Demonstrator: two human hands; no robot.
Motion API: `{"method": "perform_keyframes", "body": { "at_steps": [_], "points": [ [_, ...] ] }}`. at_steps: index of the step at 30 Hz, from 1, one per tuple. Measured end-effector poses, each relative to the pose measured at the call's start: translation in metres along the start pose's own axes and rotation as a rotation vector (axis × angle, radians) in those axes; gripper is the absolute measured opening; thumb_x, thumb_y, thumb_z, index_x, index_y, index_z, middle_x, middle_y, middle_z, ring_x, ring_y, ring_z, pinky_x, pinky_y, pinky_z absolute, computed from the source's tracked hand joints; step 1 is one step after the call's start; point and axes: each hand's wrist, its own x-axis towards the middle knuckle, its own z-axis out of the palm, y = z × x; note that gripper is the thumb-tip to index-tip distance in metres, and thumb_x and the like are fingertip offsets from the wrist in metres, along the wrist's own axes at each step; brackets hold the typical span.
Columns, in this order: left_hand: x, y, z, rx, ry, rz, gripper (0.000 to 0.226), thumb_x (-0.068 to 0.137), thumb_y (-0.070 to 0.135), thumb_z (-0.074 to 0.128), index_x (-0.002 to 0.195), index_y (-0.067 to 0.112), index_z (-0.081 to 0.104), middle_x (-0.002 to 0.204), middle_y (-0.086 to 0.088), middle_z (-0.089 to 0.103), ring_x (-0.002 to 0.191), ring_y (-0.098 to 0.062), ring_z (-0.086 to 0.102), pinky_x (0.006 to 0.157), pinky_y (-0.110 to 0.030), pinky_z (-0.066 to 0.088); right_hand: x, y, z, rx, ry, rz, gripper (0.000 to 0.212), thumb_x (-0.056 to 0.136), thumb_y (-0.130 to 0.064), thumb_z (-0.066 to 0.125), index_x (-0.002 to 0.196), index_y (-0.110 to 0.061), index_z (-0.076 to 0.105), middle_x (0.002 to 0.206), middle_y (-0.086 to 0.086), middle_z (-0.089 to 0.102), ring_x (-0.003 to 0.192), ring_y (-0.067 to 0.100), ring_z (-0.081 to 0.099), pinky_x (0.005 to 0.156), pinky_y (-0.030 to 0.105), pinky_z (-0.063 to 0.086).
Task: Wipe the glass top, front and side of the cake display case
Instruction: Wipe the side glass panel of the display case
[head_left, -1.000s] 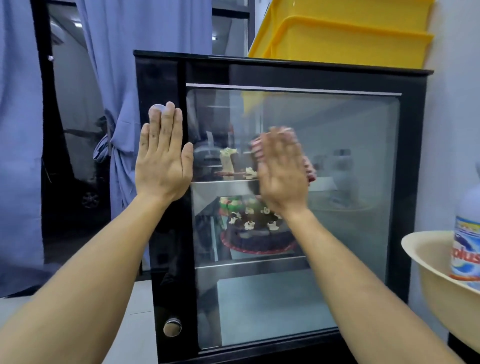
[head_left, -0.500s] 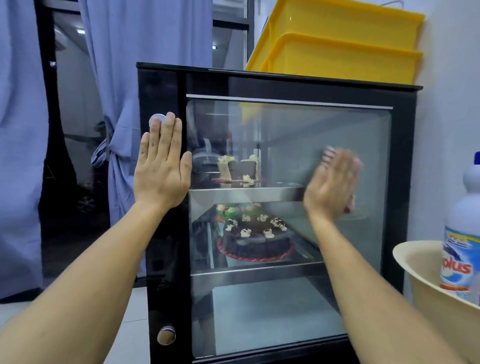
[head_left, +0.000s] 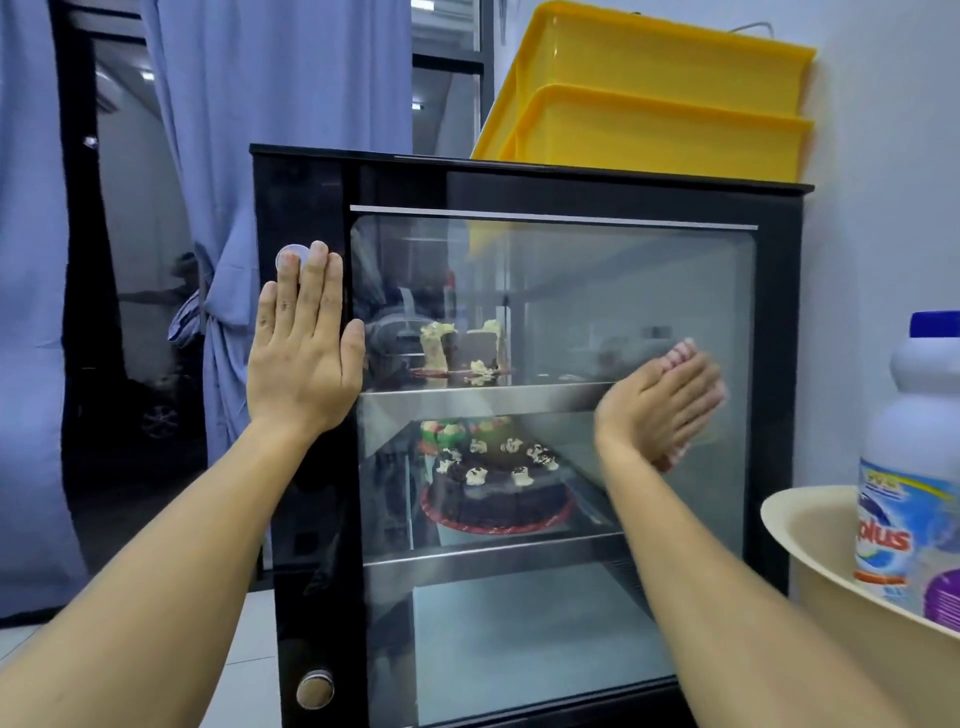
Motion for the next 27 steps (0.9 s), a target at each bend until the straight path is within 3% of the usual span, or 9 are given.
{"method": "perform_keyframes", "body": {
  "at_steps": [2,5,7,11,14,19,21,23,27],
  "points": [
    [0.0,-0.001,-0.001,-0.009,-0.017,-0.003,0.068,0.108,0.037,0.024,0.168,0.013,0.003,0.175,-0.002,-0.006,0.162,-0.023,-0.008,0.13,-0.039,-0.008,-0.05,-0.006,-0.002,-0.03,-0.07,-0.191,0.071,0.106,-0.045,0.01,0.165,-0.007,0.011,0.173,0.013,0.001,0.16,0.034,0.0,0.128,0.041,-0.007],
    [0.001,-0.002,-0.001,-0.019,-0.029,0.001,0.068,0.108,0.038,0.024,0.168,0.014,0.002,0.176,-0.003,-0.006,0.162,-0.023,-0.009,0.13,-0.038,-0.009,-0.07,-0.014,0.004,-0.12,-0.256,-0.87,0.064,0.11,-0.037,0.024,0.166,-0.011,0.008,0.173,0.007,-0.006,0.161,0.028,-0.003,0.129,0.042,-0.007],
    [0.001,-0.004,0.0,-0.019,-0.024,-0.001,0.068,0.108,0.039,0.024,0.168,0.014,0.003,0.176,-0.002,-0.006,0.162,-0.023,-0.008,0.13,-0.038,-0.009,-0.028,-0.024,0.008,-0.099,-0.241,-0.958,0.061,0.11,-0.037,0.024,0.166,-0.014,0.014,0.174,0.006,0.004,0.161,0.025,0.001,0.13,0.039,-0.007],
    [0.001,-0.002,0.001,-0.008,0.001,0.001,0.067,0.108,0.038,0.024,0.168,0.013,0.003,0.175,0.0,-0.008,0.162,-0.023,-0.007,0.13,-0.038,-0.009,0.046,-0.003,-0.001,-0.044,-0.15,-0.382,0.064,0.108,-0.044,0.015,0.167,-0.019,0.006,0.174,0.002,-0.001,0.161,0.024,-0.005,0.128,0.04,-0.009],
    [0.0,-0.001,0.0,-0.013,0.005,-0.003,0.068,0.108,0.038,0.024,0.167,0.013,0.003,0.175,0.001,-0.008,0.162,-0.023,-0.007,0.13,-0.037,-0.01,0.004,0.017,-0.006,0.007,-0.073,0.063,0.072,0.102,-0.048,0.008,0.166,-0.013,0.008,0.174,0.008,0.002,0.161,0.029,-0.003,0.129,0.044,-0.005],
    [0.001,-0.002,0.0,-0.022,0.006,0.005,0.068,0.108,0.038,0.025,0.167,0.012,0.006,0.176,-0.002,-0.004,0.162,-0.023,-0.007,0.13,-0.037,-0.01,0.0,0.001,0.004,-0.106,-0.22,-0.726,0.062,0.11,-0.037,0.018,0.166,-0.014,0.007,0.172,0.001,-0.007,0.161,0.025,-0.005,0.128,0.039,-0.011],
    [0.001,-0.002,0.0,-0.027,0.007,-0.001,0.068,0.108,0.038,0.026,0.167,0.012,0.007,0.176,-0.002,-0.004,0.162,-0.022,-0.007,0.13,-0.037,-0.009,0.047,-0.011,0.009,-0.084,-0.203,-0.796,0.059,0.11,-0.036,0.019,0.166,-0.019,0.011,0.173,-0.002,-0.003,0.161,0.022,-0.002,0.129,0.036,-0.01],
    [0.001,-0.002,0.001,-0.024,0.02,-0.001,0.068,0.107,0.038,0.026,0.167,0.012,0.007,0.175,-0.002,-0.004,0.162,-0.022,-0.007,0.13,-0.037,-0.009,0.082,-0.012,0.002,-0.077,-0.147,-0.567,0.061,0.109,-0.04,0.014,0.167,-0.02,0.01,0.174,0.0,0.0,0.161,0.023,-0.003,0.129,0.037,-0.008],
    [0.0,-0.001,0.001,-0.017,0.03,-0.004,0.069,0.107,0.038,0.027,0.167,0.012,0.007,0.176,-0.003,-0.002,0.162,-0.023,-0.006,0.13,-0.039,-0.007,0.083,0.005,-0.011,0.088,-0.025,0.263,0.06,0.112,-0.038,0.012,0.167,-0.015,0.003,0.174,0.007,-0.003,0.16,0.029,-0.006,0.129,0.046,-0.005]
  ]
}}
